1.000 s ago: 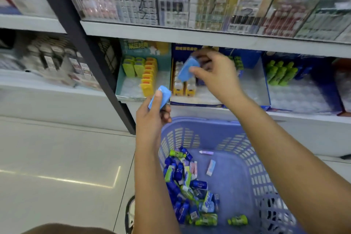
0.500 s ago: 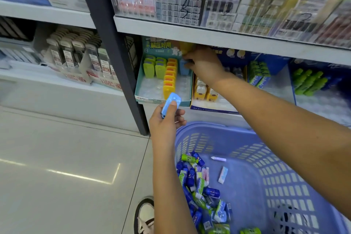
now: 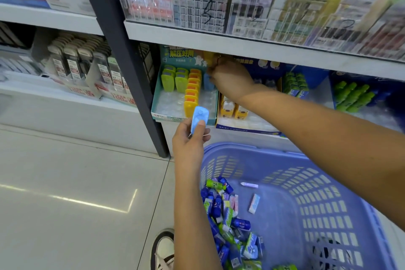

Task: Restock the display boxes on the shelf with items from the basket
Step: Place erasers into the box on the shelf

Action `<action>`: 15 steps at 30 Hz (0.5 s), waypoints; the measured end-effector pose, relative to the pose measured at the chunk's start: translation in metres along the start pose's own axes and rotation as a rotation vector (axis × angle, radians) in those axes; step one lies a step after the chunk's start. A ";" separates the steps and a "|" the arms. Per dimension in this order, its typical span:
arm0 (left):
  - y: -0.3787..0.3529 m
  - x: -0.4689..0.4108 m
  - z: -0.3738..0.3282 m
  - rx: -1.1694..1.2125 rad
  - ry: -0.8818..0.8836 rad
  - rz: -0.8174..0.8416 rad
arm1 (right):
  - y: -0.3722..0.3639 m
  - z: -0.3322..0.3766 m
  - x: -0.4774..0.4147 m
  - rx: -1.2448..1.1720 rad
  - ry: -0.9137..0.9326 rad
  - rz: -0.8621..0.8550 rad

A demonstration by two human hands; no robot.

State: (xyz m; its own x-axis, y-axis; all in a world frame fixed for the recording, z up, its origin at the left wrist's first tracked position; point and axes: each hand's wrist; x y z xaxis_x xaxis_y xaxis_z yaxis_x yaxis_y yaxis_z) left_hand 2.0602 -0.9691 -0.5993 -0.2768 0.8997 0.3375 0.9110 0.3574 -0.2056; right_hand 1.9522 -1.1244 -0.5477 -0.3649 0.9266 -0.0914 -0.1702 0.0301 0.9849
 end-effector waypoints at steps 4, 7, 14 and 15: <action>-0.005 0.003 -0.005 0.069 -0.031 -0.002 | 0.014 0.012 0.026 -0.114 0.050 -0.106; -0.008 0.003 -0.009 0.085 -0.094 -0.001 | 0.024 0.024 0.066 -0.641 0.037 -0.101; -0.019 0.008 -0.009 -0.420 -0.340 -0.038 | 0.026 0.007 0.072 -0.771 -0.055 -0.209; -0.021 0.008 -0.007 -0.578 -0.388 -0.022 | 0.026 0.005 0.065 -0.684 -0.067 -0.280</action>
State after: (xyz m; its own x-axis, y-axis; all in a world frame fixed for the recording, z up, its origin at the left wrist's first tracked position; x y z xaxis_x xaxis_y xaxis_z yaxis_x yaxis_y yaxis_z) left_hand 2.0411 -0.9710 -0.5855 -0.2887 0.9566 -0.0390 0.8907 0.2833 0.3555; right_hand 1.9289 -1.0619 -0.5274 -0.1712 0.9399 -0.2955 -0.7887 0.0490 0.6128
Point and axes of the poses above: each hand's wrist, its own x-axis away from the middle knuckle, its own y-axis out of the back of the hand, z = x × y, and after that the axes turned 6 degrees about y, right-handed
